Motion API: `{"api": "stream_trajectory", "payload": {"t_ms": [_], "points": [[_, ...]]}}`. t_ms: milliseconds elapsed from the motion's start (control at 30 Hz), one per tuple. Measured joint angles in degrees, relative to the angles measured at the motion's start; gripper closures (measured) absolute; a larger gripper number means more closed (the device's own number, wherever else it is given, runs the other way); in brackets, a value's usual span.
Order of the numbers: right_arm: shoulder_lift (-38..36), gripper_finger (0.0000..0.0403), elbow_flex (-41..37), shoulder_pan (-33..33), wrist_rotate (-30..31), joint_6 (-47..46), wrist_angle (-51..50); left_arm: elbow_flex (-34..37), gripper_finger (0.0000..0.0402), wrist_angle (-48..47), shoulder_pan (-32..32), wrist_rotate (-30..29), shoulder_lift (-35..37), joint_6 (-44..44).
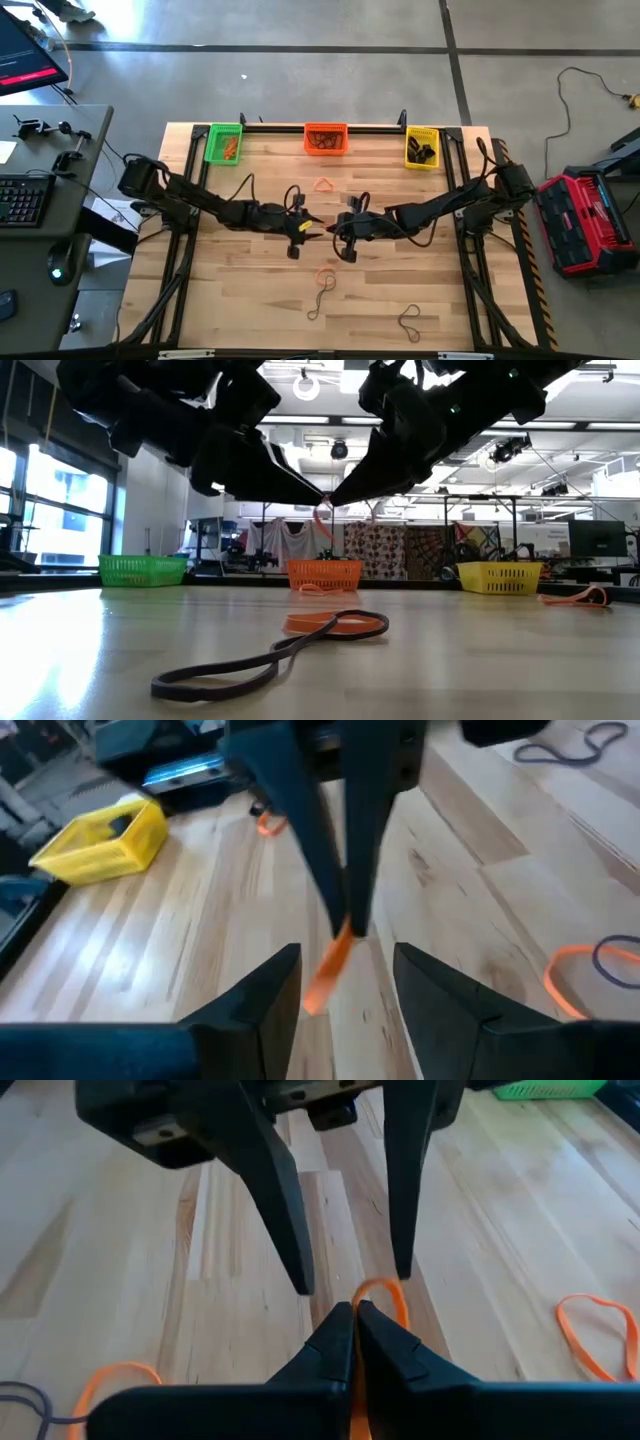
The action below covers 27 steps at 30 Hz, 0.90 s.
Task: Sort rubber bands into baskets
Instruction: Put the middle left orange rubber band into the green bin
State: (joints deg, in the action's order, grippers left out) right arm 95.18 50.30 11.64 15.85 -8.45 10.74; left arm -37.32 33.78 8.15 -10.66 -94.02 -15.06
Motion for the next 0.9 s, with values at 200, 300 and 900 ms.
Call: {"api": "stream_trajectory", "payload": {"t_ms": [200,300,900], "points": [[0.0,0.0403,0.0,0.0,-0.1,1.0,1.3,0.0,0.0254,-0.2,0.5,-0.2,0.0,-1.6],[0.0,0.0403,0.0,0.0,-1.2,1.0,2.4,0.0,0.0274,-0.5,0.5,-0.2,0.0,-1.7],[0.0,0.0254,0.0,0.2,3.0,-0.5,2.9,0.0,0.0400,-12.9,-1.8,-1.8,6.8,1.4]]}}
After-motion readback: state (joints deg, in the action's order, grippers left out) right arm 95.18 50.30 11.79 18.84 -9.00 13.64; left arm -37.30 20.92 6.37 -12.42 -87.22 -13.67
